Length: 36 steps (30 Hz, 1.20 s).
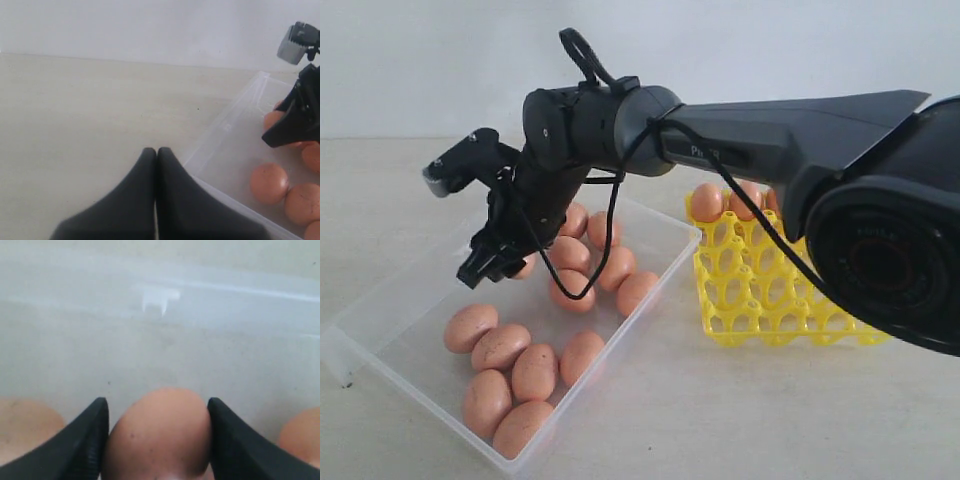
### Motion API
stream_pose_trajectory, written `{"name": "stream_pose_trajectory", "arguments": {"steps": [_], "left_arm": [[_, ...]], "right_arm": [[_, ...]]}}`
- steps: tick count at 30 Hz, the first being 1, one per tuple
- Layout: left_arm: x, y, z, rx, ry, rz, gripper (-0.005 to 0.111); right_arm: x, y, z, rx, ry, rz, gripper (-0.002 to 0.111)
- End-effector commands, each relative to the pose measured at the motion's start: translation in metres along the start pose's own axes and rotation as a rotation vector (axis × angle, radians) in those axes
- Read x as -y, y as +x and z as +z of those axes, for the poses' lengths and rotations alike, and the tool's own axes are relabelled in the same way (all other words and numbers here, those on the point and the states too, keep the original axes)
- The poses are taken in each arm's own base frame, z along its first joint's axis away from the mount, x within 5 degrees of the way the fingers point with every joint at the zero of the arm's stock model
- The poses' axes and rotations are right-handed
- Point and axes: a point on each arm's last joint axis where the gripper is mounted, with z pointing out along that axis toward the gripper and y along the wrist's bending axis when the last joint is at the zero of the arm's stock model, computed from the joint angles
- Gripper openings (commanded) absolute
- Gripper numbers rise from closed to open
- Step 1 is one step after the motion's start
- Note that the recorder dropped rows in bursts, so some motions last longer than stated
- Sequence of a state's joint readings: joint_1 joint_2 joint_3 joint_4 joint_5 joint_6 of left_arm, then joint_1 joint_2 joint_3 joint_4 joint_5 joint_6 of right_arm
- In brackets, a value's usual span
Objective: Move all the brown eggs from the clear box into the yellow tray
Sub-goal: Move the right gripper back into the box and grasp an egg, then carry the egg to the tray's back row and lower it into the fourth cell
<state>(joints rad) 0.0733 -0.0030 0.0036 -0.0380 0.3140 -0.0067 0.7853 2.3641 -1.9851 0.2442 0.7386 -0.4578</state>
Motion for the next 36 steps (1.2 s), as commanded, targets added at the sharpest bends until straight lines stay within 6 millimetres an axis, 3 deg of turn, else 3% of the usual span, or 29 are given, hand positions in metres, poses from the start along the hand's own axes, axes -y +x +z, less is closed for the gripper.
{"name": "stream_pose_trajectory", "arguments": {"steps": [1,4,7,11,13,15,20,22,24,28,32,36], "left_arm": [[0.0,-0.002,0.0,0.008,0.005,0.001,-0.004],[0.0,-0.002,0.0,0.008,0.005,0.001,-0.004],[0.0,-0.002,0.0,0.008,0.005,0.001,-0.004],[0.0,-0.002,0.0,0.008,0.005,0.001,-0.004],[0.0,-0.002,0.0,0.008,0.005,0.001,-0.004],[0.0,-0.002,0.0,0.008,0.005,0.001,-0.004],[0.0,-0.002,0.0,0.008,0.005,0.001,-0.004],[0.0,-0.002,0.0,0.008,0.005,0.001,-0.004],[0.0,-0.002,0.0,0.008,0.005,0.001,-0.004],[0.0,-0.002,0.0,0.008,0.005,0.001,-0.004],[0.0,-0.002,0.0,0.008,0.005,0.001,-0.004],[0.0,-0.002,0.0,0.008,0.005,0.001,-0.004]], "right_arm": [[0.005,-0.01,-0.014,0.143,0.057,0.086,-0.001],[0.001,-0.009,-0.017,0.362,0.158,0.138,-0.001],[-0.021,0.003,-0.037,0.554,0.269,0.029,-0.001],[-0.027,0.024,-0.064,0.719,0.393,-0.051,-0.001],[-0.039,0.05,-0.104,1.056,0.478,-0.102,-0.001],[-0.046,0.072,-0.115,1.16,0.466,-0.07,-0.001],[-0.043,0.122,-0.116,1.14,0.45,0.129,-0.001],[-0.027,0.137,-0.117,1.139,0.348,0.192,-0.001],[0.005,0.145,-0.126,1.157,0.156,0.236,-0.001],[0.062,0.165,-0.152,1.077,-0.064,0.152,-0.001],[0.118,0.197,-0.186,0.958,-0.102,0.169,-0.001],[0.146,0.226,-0.207,0.9,-0.041,0.178,-0.001]]}}
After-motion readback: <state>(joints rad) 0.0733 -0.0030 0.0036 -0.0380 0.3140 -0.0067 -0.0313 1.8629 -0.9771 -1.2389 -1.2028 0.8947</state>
